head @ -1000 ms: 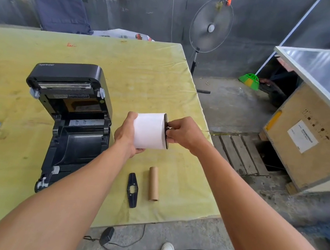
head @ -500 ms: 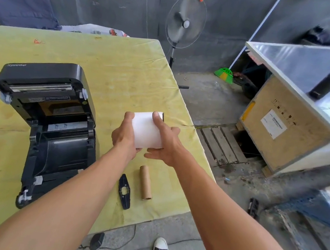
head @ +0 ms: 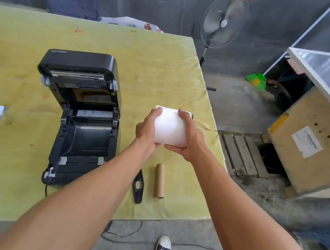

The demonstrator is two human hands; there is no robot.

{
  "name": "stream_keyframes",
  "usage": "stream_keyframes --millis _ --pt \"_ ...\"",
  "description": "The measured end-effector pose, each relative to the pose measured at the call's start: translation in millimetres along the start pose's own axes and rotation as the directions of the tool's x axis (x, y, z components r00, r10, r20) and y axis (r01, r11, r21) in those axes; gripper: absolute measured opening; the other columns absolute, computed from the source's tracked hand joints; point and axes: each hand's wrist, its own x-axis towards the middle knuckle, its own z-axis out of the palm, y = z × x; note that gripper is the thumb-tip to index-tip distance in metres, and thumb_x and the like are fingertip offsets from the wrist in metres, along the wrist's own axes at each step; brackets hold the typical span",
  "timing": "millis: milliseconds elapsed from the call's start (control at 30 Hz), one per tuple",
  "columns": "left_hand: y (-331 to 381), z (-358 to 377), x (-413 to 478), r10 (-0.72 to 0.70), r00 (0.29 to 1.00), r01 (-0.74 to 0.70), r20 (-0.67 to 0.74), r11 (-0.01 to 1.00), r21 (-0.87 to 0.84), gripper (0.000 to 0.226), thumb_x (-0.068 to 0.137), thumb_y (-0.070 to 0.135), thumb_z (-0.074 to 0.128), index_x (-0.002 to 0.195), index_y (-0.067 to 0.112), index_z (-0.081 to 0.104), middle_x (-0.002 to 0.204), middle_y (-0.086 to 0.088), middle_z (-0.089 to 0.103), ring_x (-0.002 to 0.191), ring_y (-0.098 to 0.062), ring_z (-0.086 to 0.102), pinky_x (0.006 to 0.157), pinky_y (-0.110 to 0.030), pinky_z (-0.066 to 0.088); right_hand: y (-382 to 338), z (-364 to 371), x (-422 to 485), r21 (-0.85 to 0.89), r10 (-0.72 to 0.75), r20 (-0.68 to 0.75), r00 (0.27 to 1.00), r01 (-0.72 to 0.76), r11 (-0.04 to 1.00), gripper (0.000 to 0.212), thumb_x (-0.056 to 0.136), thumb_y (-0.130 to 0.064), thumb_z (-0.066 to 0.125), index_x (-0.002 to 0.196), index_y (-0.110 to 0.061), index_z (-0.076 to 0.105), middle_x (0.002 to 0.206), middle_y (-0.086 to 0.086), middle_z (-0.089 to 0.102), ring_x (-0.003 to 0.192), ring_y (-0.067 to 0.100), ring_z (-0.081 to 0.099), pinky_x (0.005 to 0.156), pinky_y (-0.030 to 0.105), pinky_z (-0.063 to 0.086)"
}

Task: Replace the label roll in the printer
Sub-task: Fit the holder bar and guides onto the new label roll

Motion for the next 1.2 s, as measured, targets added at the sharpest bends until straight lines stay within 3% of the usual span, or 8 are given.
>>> stream_keyframes --millis 233,533,633,733,833,933,1033,1200 --pt "15.4 -6.8 0.6 -0.013 1.0 0.013 -0.003 0.993 0.119 0.054 0.076 0.065 0.055 0.095 0.015 0.062 0.085 0.0 0.064 0.081 -0.021 0.058 0.074 -0.04 0.04 -0.4 -11.6 18.8 0.025 -0.036 0.085 0.996 0.034 0.999 0.071 0.06 -0.055 0.078 0.116 -0.016 0.062 0.111 0.01 0.07 0.093 0.033 0.072 0.061 0.046 0.063" --pt "-39.7 -38.0 0.3 0.245 0.868 0.057 -0.433 0.816 0.575 0.022 0.09 0.005 0.044 0.078 0.004 0.062 0.084 -0.015 0.068 0.071 -0.025 0.061 0.064 -0.036 0.055 2.4 -27.3 34.9 -0.066 -0.018 0.141 0.99 0.027 0.997 0.061 0.059 -0.053 0.08 0.105 -0.017 0.062 0.108 0.008 0.069 0.09 0.03 0.073 0.059 0.046 0.062" --pt "-52.6 -50.6 -10.6 0.301 0.875 0.16 -0.379 0.56 0.813 0.013 0.086 0.01 0.061 0.098 0.006 0.066 0.083 -0.006 0.067 0.071 -0.022 0.061 0.049 -0.026 0.044 5.9 -31.5 38.0 -0.078 0.001 0.157 0.988 0.012 0.997 0.067 0.059 -0.054 0.08 0.11 -0.016 0.061 0.11 0.008 0.069 0.091 0.03 0.072 0.059 0.046 0.062" --pt "-68.6 -63.7 -18.6 0.214 0.949 0.195 -0.231 0.178 0.965 0.059 0.076 0.023 0.081 0.123 0.006 0.05 0.114 -0.013 0.061 0.09 -0.027 0.06 0.06 -0.029 0.042 5.7 -31.5 39.5 -0.07 0.004 0.159 0.987 0.007 0.998 0.069 0.059 -0.054 0.08 0.112 -0.015 0.06 0.109 0.009 0.068 0.091 0.03 0.072 0.06 0.047 0.063" --pt "-80.4 -72.1 -20.8 0.209 0.961 0.176 -0.184 0.054 0.983 0.067 0.07 0.025 0.086 0.118 0.004 0.045 0.12 -0.019 0.055 0.106 -0.035 0.058 0.073 -0.034 0.045 5.3 -31.7 39.6 -0.05 -0.007 0.156 0.988 0.015 0.999 0.065 0.056 -0.055 0.081 0.105 -0.016 0.061 0.108 0.008 0.069 0.09 0.03 0.072 0.059 0.047 0.062" --pt "-80.9 -76.1 -18.8 0.19 0.959 0.187 -0.209 0.131 0.974 0.065 0.07 0.018 0.085 0.118 0.001 0.044 0.114 -0.016 0.057 0.106 -0.035 0.058 0.073 -0.035 0.048 4.4 -32.0 39.2 -0.045 -0.018 0.147 0.989 0.024 0.999 0.066 0.054 -0.056 0.081 0.104 -0.017 0.06 0.109 0.008 0.069 0.091 0.03 0.072 0.057 0.045 0.062" --pt "-79.9 -84.3 -17.7 0.228 0.959 0.112 -0.167 0.238 0.965 0.02 0.078 0.014 0.076 0.082 0.01 0.057 0.082 -0.007 0.06 0.081 -0.027 0.062 0.048 -0.025 0.037 5.6 -33.1 37.7 -0.044 -0.02 0.135 0.991 0.026 0.999 0.067 0.053 -0.056 0.081 0.104 -0.018 0.061 0.109 0.008 0.069 0.091 0.03 0.072 0.057 0.044 0.062" --pt "-32.3 -65.1 -9.6 0.397 0.887 -0.139 -0.237 0.716 0.684 0.036 0.087 0.033 0.068 0.059 0.011 0.064 0.071 -0.009 0.07 0.072 -0.029 0.068 0.062 -0.035 0.055 8.7 -32.3 31.8 -0.045 -0.036 0.109 0.993 0.041 0.998 0.055 0.059 -0.054 0.081 0.095 -0.018 0.061 0.103 0.008 0.069 0.087 0.03 0.072 0.056 0.045 0.062"
